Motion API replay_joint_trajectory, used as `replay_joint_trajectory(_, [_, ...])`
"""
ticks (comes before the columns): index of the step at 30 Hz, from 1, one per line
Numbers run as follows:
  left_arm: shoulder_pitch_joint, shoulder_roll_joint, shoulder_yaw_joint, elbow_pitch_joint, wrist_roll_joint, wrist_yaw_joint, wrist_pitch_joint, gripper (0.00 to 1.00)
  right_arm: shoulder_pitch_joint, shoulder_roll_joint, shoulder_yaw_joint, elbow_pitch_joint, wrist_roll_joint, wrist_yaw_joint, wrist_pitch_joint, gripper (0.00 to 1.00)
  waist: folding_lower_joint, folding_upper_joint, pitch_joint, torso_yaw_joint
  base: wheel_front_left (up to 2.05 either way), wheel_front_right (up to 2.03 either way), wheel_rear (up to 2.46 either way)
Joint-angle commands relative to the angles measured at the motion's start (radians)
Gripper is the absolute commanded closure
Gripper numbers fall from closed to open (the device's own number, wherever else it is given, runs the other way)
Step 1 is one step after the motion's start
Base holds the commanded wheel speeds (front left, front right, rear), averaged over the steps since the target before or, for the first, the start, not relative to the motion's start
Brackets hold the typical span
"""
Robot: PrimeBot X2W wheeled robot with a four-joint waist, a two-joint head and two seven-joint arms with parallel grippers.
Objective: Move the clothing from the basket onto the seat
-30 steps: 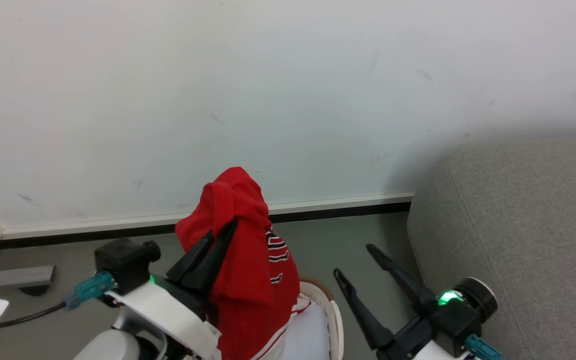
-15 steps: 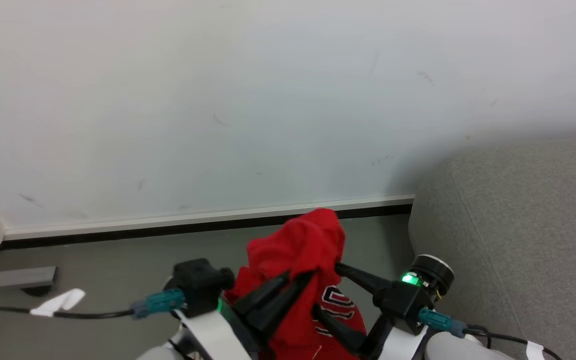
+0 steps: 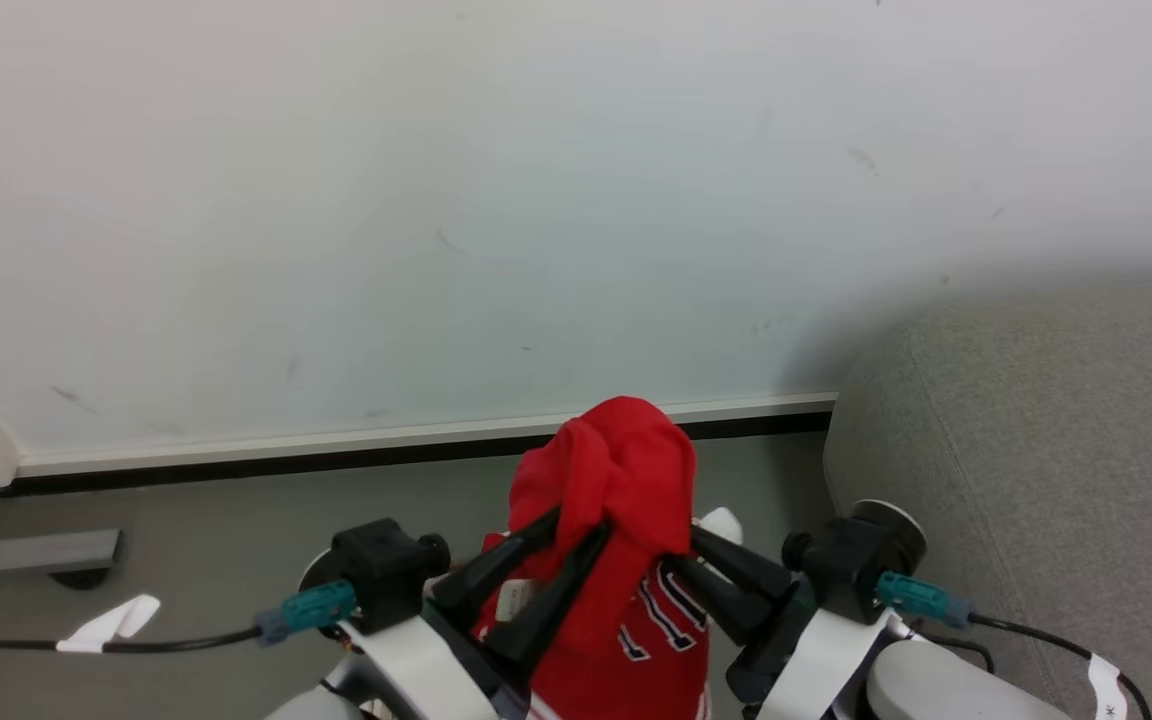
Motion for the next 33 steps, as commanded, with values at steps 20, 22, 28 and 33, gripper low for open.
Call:
replay_joint_trajectory(20, [0.011,-0.046,-0.018,0.124,0.048,0.008,-0.11,0.0,0.067,-0.08,-0.324,-0.069,-0.123,-0.002,-0.001,1.0,-0.0001,-0.0001,0.086,-0.268,0.0,0.0,0.0])
replay_joint_trajectory(22, [0.003,-0.052,-0.025,0.135,0.051,0.001,-0.114,0.0,0.077,-0.085,-0.346,-0.075,-0.133,-0.002,-0.001,1.0,-0.0001,-0.0001,0.098,-0.289,0.0,0.0,0.0])
replay_joint_trajectory(28, [-0.03,-0.062,-0.036,0.152,0.066,-0.007,-0.118,0.0,0.084,-0.09,-0.429,-0.079,-0.174,-0.002,-0.001,1.0,-0.0001,-0.0001,0.154,-0.308,0.0,0.0,0.0])
replay_joint_trajectory(33, [-0.112,-0.053,-0.04,0.138,0.1,-0.019,-0.105,0.0,0.034,-0.074,-0.575,-0.08,-0.246,-0.002,-0.001,1.0,-0.0001,-0.0001,0.281,-0.269,0.0,0.0,0.0])
